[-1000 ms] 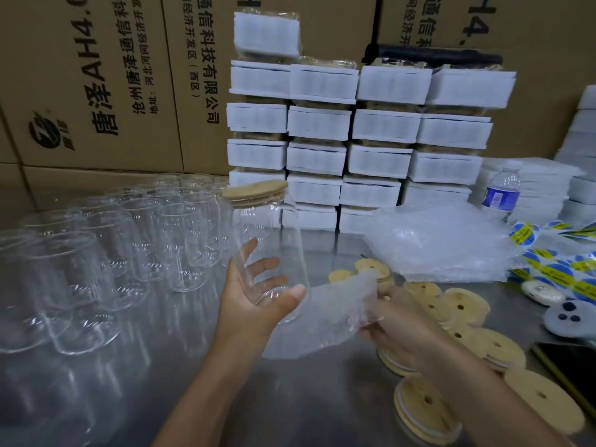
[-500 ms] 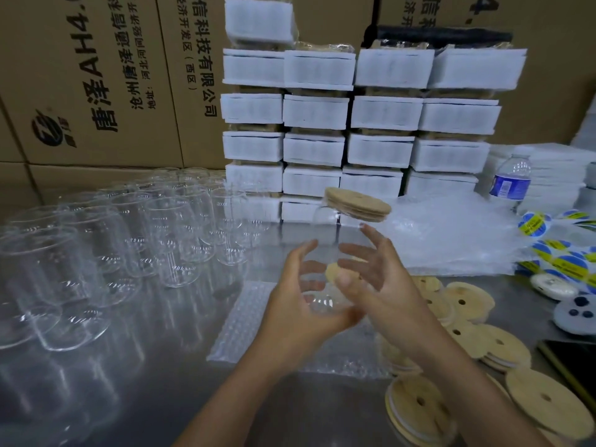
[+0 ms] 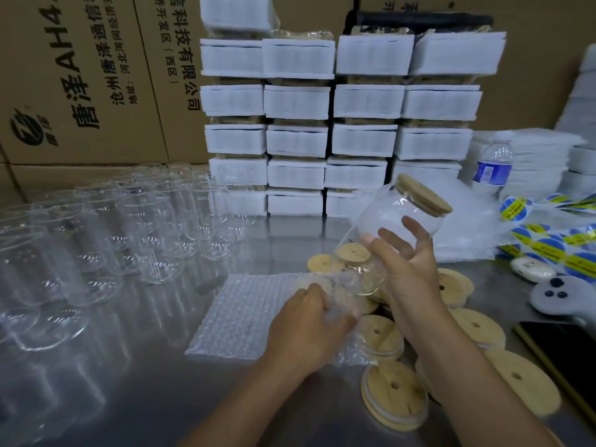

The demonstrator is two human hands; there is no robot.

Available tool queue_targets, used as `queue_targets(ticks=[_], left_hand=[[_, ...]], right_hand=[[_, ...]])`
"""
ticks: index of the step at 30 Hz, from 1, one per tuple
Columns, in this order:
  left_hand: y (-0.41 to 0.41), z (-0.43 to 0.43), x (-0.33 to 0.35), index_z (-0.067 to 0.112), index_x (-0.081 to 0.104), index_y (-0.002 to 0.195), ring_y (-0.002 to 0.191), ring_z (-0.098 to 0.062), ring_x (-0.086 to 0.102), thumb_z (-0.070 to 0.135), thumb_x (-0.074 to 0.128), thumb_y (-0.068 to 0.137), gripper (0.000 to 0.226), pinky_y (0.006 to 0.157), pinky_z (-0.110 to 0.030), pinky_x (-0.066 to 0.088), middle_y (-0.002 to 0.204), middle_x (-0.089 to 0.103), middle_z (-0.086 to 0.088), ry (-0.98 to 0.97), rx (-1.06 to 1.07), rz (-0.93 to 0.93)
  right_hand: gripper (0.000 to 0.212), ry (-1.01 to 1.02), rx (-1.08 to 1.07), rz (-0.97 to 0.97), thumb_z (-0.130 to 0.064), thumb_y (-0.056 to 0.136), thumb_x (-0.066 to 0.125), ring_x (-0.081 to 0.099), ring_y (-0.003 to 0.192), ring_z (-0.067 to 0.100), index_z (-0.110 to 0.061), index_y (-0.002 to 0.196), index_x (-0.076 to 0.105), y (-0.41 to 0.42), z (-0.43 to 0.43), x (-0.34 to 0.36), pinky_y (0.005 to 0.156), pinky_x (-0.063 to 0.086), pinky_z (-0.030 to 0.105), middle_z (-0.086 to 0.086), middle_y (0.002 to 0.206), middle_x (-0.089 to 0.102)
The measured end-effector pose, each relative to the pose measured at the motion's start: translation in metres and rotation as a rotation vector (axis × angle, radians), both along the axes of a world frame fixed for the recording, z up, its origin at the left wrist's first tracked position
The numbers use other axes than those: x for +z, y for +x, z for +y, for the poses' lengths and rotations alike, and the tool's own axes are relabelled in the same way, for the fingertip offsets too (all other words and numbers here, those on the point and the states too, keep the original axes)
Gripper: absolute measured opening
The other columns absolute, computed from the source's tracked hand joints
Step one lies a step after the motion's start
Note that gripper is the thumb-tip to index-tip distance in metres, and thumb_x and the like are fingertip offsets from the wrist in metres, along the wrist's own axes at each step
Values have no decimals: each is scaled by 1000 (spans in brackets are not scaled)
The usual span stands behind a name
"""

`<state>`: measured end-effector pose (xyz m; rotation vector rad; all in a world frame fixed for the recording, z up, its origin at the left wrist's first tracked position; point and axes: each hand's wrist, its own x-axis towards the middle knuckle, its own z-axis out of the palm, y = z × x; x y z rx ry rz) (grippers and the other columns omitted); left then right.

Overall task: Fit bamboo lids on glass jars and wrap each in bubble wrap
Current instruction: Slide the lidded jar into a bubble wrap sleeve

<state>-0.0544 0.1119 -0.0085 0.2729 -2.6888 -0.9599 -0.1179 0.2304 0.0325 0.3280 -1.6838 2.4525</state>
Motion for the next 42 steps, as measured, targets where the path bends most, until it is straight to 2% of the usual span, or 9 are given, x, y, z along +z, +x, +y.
queue_targets(ticks=[3,8,14,20,23,30,34,37,42], left_hand=[[2,-2,-4,24,50,84,86,-19,59,45,59,84,24,69,-32,43,88,59,6,-67,10,-55],[4,-7,-7,29,53,80,83,-17,62,30,55,88,8,69,-30,45,80,63,6,-129,-10,-12],[8,-25,-9,24,58,73,63,-18,65,14,50,89,20,67,-38,55,59,62,6,21,-14,-22],[13,-34,-8,28,52,71,68,-6,58,59,62,79,34,63,-27,43,66,62,11,-132,13,-97],[13,-36,-8,28,52,70,71,-11,61,54,65,80,30,64,-28,45,65,61,10,-138,3,-111],[7,-45,-4,21,57,58,40,0,41,24,68,87,31,49,-19,40,41,45,15,334,4,127],[5,-45,1,11,62,64,40,1,35,22,65,89,27,45,-10,33,42,43,15,599,33,239],[6,-44,4,6,68,75,58,-6,50,23,62,91,24,62,-20,42,60,60,7,770,37,277],[9,-48,7,14,73,86,69,-15,54,39,60,88,28,72,-29,43,75,64,-6,894,28,276]], right_hand=[[61,-116,75,-92,-23,63,82,64,105,20,-37,111,49,1,-1,-1,92,51,43,8,122,62],[67,-321,175,-128,-25,51,77,68,90,17,-28,113,50,2,1,6,63,56,27,0,99,69],[62,-329,217,-145,-23,57,75,64,102,21,-26,114,50,5,3,4,100,46,44,-2,93,71],[77,-341,238,-174,-26,59,72,61,114,29,-18,130,45,8,1,6,90,51,36,5,103,66],[72,-332,265,-170,-27,60,71,62,113,28,-19,128,45,11,1,5,86,51,35,2,102,67],[32,-379,392,-174,-34,73,65,60,116,32,-19,100,54,14,1,6,102,44,49,15,131,57],[60,-417,403,-188,-46,59,81,64,110,32,-16,104,54,17,-2,9,94,50,46,14,115,65],[38,-322,347,-159,-38,75,72,65,105,30,-17,102,56,14,-2,6,102,43,52,12,115,63],[73,-157,246,-99,-35,57,73,66,102,24,-14,124,51,17,-4,0,88,53,39,7,110,66]])
